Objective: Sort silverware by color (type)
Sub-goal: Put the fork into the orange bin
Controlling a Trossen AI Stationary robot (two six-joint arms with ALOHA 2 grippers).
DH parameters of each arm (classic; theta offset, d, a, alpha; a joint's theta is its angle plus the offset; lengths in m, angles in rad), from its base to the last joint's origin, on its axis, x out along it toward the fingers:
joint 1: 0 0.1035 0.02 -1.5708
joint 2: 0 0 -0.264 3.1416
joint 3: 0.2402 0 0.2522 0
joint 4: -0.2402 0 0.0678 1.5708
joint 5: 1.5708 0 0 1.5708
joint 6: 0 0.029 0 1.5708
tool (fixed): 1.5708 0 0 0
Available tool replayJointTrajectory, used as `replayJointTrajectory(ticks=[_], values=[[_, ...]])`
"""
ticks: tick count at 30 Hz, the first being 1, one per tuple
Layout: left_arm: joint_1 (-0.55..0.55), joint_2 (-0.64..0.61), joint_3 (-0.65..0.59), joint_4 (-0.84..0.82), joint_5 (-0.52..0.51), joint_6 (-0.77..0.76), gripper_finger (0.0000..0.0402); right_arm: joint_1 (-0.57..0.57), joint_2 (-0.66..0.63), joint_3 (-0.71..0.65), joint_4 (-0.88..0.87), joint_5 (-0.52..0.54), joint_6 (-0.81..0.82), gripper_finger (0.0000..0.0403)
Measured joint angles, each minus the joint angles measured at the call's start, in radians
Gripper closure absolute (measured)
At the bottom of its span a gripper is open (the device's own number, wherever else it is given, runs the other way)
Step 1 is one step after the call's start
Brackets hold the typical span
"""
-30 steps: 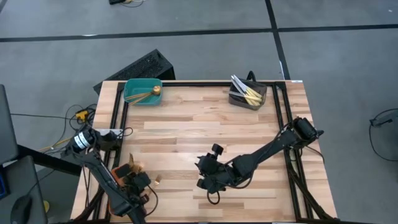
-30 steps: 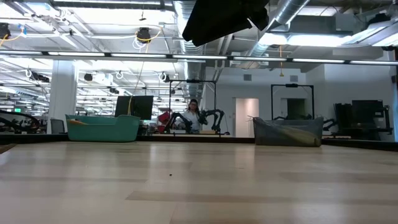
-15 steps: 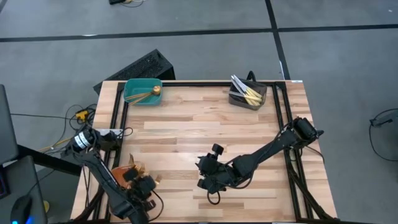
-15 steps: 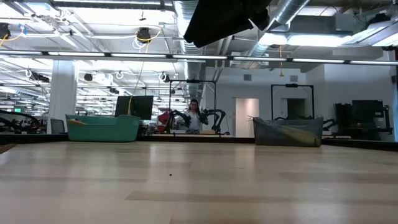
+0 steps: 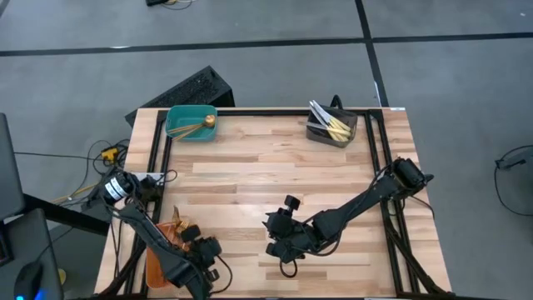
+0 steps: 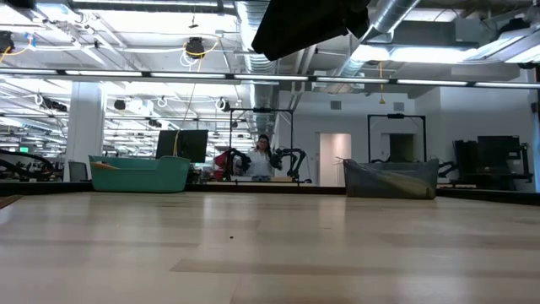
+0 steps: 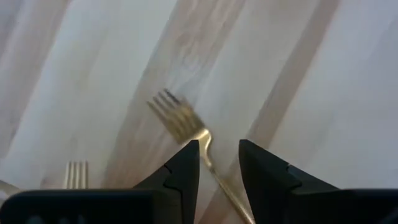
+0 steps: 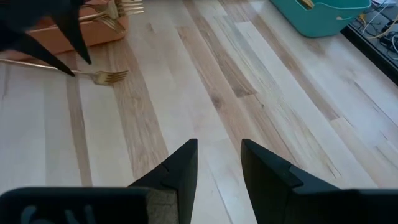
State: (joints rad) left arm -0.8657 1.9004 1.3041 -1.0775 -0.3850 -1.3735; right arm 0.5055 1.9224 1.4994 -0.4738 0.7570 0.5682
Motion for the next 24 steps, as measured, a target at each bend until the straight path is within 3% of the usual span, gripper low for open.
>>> replayJointTrajectory(ticks=[8, 18, 21, 24], values=[[0.037, 0.0, -0.052, 0.005, 0.128, 0.003, 0.0276, 0.006, 0.0, 0.0, -0.003, 0.0, 0.0, 0.0253], [0.037, -0.008, -0.144, 0.188, 0.201, 0.009, 0.0273, 0.004, 0.0, 0.0, -0.005, -0.001, 0.0, 0.0253], [0.037, -0.006, -0.144, 0.188, 0.205, 0.016, 0.0293, 0.004, 0.0, 0.0, -0.005, -0.001, 0.0, 0.0253], [0.037, -0.005, -0.145, 0.2, 0.214, 0.039, 0.0344, 0.004, 0.0, 0.0, -0.004, -0.001, 0.0, 0.0253]])
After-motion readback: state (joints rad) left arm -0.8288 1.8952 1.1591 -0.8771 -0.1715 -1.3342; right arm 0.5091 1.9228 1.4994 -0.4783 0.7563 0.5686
